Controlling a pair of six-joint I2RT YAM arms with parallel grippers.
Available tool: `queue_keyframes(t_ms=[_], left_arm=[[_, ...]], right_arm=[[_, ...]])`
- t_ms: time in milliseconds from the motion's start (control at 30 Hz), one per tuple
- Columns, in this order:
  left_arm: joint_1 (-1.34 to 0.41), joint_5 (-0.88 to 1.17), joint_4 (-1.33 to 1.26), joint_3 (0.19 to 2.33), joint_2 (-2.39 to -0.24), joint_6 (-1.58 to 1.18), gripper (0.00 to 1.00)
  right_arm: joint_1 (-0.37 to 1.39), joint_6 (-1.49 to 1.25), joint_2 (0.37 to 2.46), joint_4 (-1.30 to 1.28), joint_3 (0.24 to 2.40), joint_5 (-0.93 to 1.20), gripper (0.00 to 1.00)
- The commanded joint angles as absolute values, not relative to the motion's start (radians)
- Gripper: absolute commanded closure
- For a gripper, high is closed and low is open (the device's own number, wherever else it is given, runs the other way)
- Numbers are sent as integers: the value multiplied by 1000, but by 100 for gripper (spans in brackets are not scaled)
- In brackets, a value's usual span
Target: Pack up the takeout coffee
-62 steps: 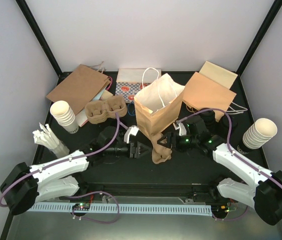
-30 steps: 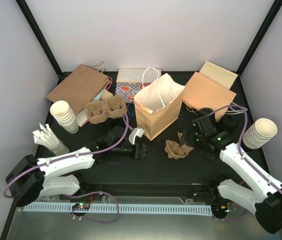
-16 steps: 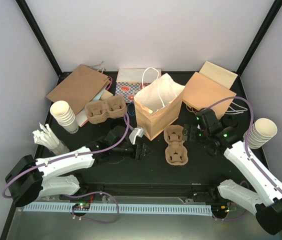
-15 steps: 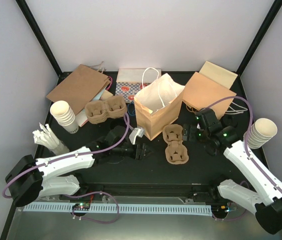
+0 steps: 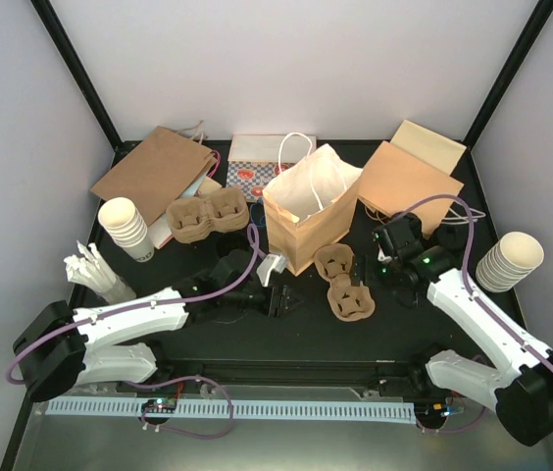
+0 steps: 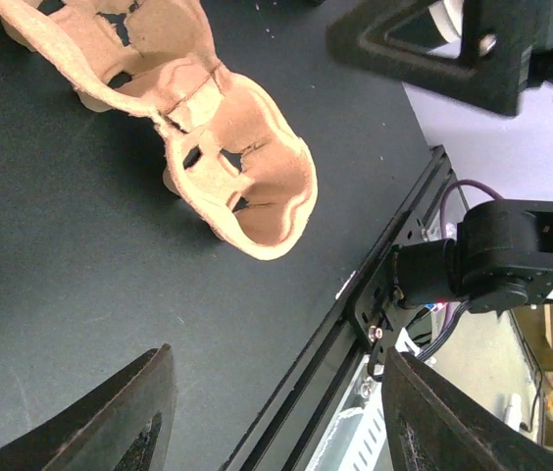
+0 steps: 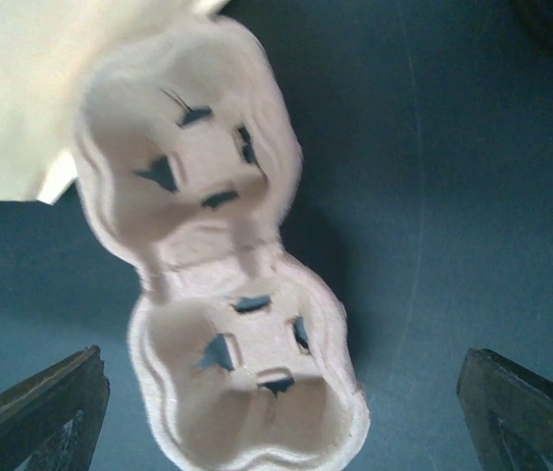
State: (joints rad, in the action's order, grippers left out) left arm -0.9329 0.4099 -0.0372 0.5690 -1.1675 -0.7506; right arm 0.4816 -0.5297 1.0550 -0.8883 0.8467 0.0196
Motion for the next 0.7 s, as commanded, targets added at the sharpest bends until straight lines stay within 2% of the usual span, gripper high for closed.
queue_keyframes(t_ms=[0, 133, 233, 467, 667], left_arm=[[-942, 367, -9, 610, -1157, -732, 41], [-942, 338, 24, 615, -1132, -719, 40], [-942, 325, 58, 628, -1127, -709, 40], [-942, 299, 90, 637, -1115, -701, 40], [-940, 286, 106, 651, -1113, -690, 40]], right_arm=[[477, -646, 1037, -827, 747, 1, 0], [477, -676, 1043, -746, 663, 59, 0], [477, -669, 1057, -698, 618, 106, 7], [490, -660, 1054, -492, 511, 384, 12], [647, -759, 1081, -336, 523, 538, 17]])
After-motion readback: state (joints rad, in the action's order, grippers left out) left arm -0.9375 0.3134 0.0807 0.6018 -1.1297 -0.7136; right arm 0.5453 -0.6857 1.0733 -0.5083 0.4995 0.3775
